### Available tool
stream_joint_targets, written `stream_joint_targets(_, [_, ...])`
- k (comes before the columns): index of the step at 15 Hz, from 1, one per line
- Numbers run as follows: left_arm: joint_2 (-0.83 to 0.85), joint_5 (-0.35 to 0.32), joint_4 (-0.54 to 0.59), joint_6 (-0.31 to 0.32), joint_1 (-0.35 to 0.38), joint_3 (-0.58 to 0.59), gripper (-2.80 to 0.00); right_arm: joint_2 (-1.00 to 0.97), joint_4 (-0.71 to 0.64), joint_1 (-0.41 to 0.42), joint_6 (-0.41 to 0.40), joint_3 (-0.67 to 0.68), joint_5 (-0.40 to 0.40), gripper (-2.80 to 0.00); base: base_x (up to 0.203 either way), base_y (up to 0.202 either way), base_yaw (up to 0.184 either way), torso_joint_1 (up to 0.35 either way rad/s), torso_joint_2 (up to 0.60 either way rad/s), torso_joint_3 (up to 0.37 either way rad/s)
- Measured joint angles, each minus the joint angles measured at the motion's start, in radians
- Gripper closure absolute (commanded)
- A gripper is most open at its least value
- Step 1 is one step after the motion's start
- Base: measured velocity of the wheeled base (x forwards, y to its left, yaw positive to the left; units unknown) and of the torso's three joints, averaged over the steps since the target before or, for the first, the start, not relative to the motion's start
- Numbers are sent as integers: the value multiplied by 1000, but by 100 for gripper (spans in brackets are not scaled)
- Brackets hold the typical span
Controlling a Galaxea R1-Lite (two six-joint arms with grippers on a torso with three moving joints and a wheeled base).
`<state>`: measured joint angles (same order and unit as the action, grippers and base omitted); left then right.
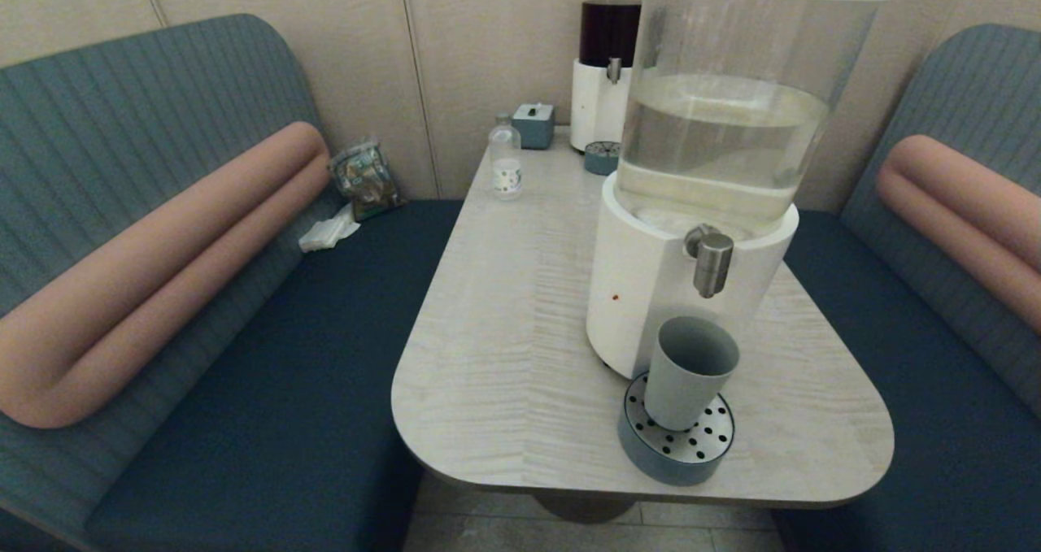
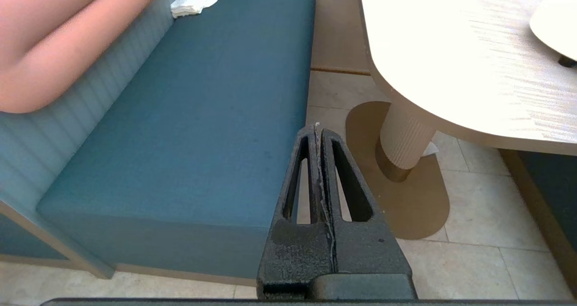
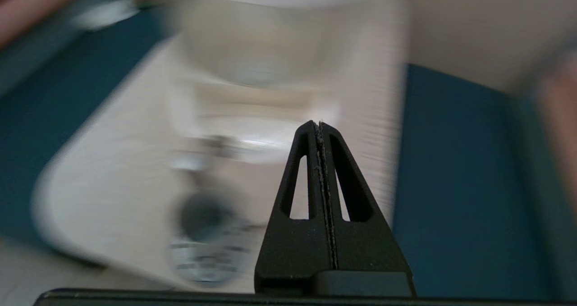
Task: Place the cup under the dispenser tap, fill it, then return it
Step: Place the cup next to the water dispenser
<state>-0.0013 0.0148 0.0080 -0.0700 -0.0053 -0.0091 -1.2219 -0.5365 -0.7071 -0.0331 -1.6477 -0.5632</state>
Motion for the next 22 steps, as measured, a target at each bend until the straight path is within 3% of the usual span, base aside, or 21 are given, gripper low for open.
stream_joint_targets(2, [0, 0, 0, 0, 0, 0, 0, 110, 14, 167, -5, 89, 19, 0, 0, 0, 0, 0, 0, 0])
stream_joint_targets(4, [0, 0, 0, 0, 0, 0, 0, 240, 24, 357, -6, 198, 90, 0, 0, 0, 0, 0, 0, 0])
stream_joint_targets(7, [0, 0, 0, 0, 0, 0, 0, 499, 55, 582, -11, 404, 276, 0, 0, 0, 0, 0, 0, 0])
stream_joint_targets(10, [0, 0, -1, 0, 0, 0, 0, 753, 82, 736, -20, 616, 501, 0, 0, 0, 0, 0, 0, 0])
stream_joint_targets(13, [0, 0, 0, 0, 0, 0, 0, 891, 91, 786, -24, 767, 632, 0, 0, 0, 0, 0, 0, 0])
stream_joint_targets(15, [0, 0, 0, 0, 0, 0, 0, 953, 94, 740, -47, 816, 639, 0, 0, 0, 0, 0, 0, 0])
stream_joint_targets(18, [0, 0, -1, 0, 0, 0, 0, 1071, 145, 716, -150, 974, 635, 0, 0, 0, 0, 0, 0, 0])
stream_joint_targets(22, [0, 0, 0, 0, 0, 0, 0, 1147, 517, 710, -226, 1186, 619, 0, 0, 0, 0, 0, 0, 0])
